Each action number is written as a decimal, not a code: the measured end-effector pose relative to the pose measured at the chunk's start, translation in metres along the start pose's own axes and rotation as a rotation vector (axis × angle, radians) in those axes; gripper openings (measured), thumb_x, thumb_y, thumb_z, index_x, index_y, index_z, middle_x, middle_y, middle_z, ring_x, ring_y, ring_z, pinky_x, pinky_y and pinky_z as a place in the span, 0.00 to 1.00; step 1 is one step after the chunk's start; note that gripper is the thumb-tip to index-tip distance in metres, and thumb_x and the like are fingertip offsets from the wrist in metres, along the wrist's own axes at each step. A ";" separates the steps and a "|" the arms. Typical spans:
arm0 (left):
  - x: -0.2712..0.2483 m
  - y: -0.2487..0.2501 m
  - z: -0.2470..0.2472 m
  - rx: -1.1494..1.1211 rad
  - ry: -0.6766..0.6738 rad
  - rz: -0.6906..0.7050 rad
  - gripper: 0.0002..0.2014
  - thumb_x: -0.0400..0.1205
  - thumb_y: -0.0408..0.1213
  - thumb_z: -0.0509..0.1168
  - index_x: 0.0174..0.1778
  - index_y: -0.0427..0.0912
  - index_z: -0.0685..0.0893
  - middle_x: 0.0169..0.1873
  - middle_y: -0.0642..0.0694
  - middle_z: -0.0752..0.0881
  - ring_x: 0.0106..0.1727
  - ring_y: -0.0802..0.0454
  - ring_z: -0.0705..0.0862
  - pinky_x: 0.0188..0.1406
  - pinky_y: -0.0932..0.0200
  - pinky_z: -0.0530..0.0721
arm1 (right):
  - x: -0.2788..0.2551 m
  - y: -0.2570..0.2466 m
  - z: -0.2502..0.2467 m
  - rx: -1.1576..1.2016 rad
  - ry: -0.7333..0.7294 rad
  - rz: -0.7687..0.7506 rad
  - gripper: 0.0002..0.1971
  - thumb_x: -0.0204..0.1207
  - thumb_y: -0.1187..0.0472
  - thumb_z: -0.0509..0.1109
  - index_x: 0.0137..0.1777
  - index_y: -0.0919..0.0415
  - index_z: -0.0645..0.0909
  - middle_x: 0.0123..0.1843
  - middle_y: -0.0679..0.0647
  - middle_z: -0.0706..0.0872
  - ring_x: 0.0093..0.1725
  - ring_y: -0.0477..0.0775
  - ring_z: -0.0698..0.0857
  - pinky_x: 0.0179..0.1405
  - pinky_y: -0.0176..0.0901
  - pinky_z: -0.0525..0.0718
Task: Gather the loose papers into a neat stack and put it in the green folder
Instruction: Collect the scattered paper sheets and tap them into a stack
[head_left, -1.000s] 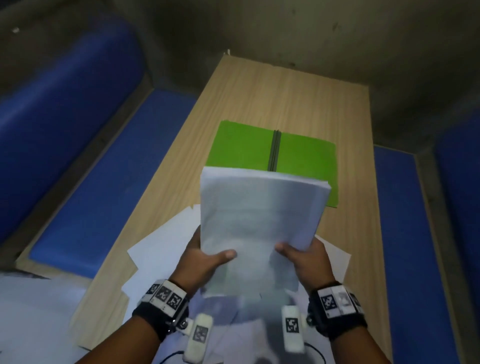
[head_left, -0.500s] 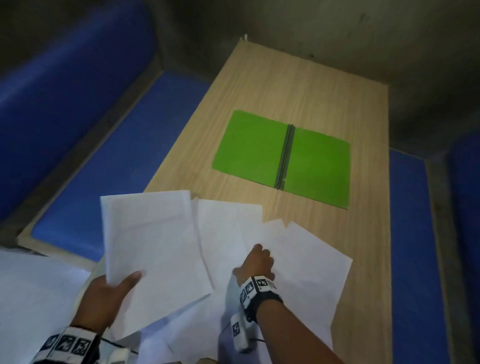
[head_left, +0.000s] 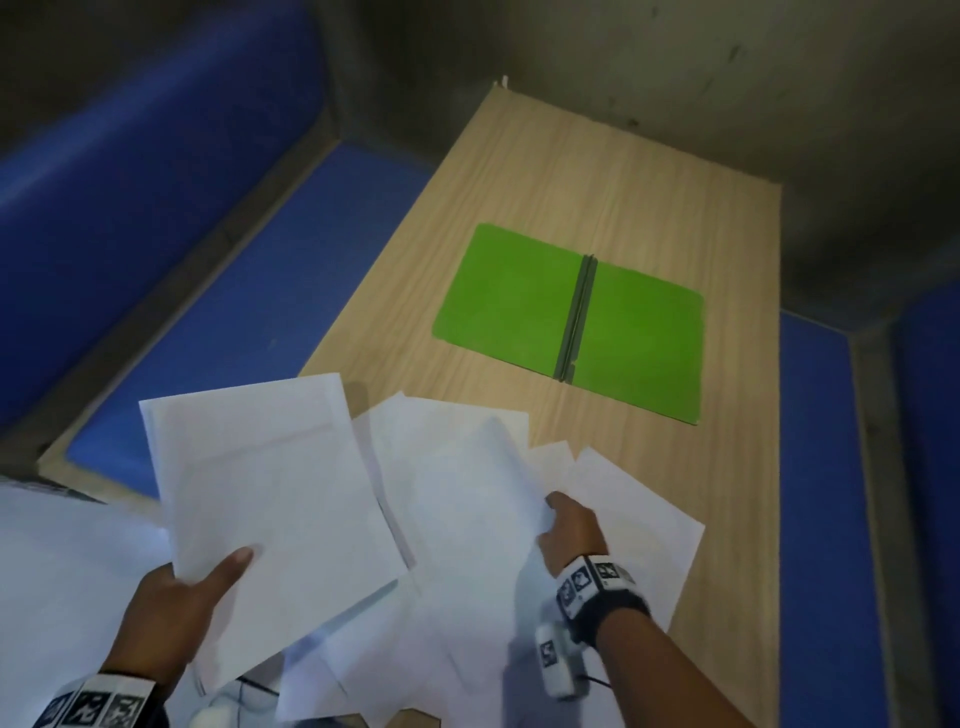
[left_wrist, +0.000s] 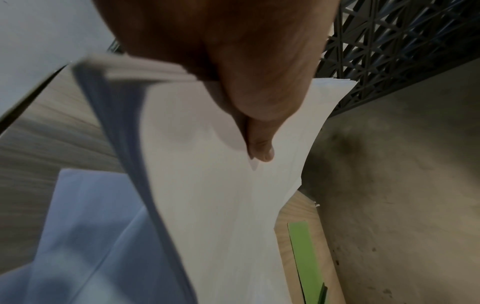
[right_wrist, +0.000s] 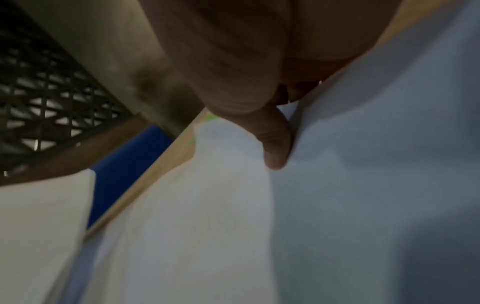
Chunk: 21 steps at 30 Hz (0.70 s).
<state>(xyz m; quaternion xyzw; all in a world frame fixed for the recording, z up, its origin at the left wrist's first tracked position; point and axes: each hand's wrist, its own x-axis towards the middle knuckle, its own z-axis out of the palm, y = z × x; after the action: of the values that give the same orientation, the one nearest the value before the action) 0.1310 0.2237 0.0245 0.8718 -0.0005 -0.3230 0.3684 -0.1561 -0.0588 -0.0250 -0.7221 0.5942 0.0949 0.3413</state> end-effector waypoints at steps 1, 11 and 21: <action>0.000 0.001 -0.001 -0.007 0.003 0.003 0.22 0.73 0.49 0.78 0.47 0.30 0.86 0.43 0.33 0.88 0.45 0.35 0.84 0.47 0.42 0.82 | 0.000 0.010 -0.007 -0.076 0.002 0.012 0.22 0.74 0.66 0.67 0.69 0.60 0.76 0.65 0.58 0.82 0.64 0.60 0.81 0.63 0.44 0.79; -0.010 -0.002 -0.002 -0.045 -0.002 0.012 0.19 0.75 0.45 0.77 0.47 0.30 0.87 0.37 0.37 0.88 0.40 0.39 0.85 0.34 0.52 0.78 | -0.005 0.032 0.007 -0.230 -0.064 0.125 0.22 0.67 0.55 0.74 0.61 0.51 0.74 0.57 0.54 0.85 0.58 0.59 0.84 0.57 0.47 0.77; -0.012 -0.022 -0.020 -0.049 0.026 0.026 0.18 0.74 0.47 0.77 0.43 0.32 0.87 0.37 0.36 0.90 0.40 0.38 0.86 0.36 0.50 0.80 | -0.008 0.049 -0.043 0.358 0.159 0.127 0.12 0.66 0.64 0.80 0.48 0.65 0.87 0.43 0.60 0.89 0.43 0.60 0.87 0.43 0.45 0.82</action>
<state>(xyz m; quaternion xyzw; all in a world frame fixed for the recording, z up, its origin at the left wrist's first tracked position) 0.1277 0.2553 0.0280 0.8664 0.0011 -0.3068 0.3939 -0.2154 -0.0816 -0.0072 -0.6162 0.6711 -0.0484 0.4094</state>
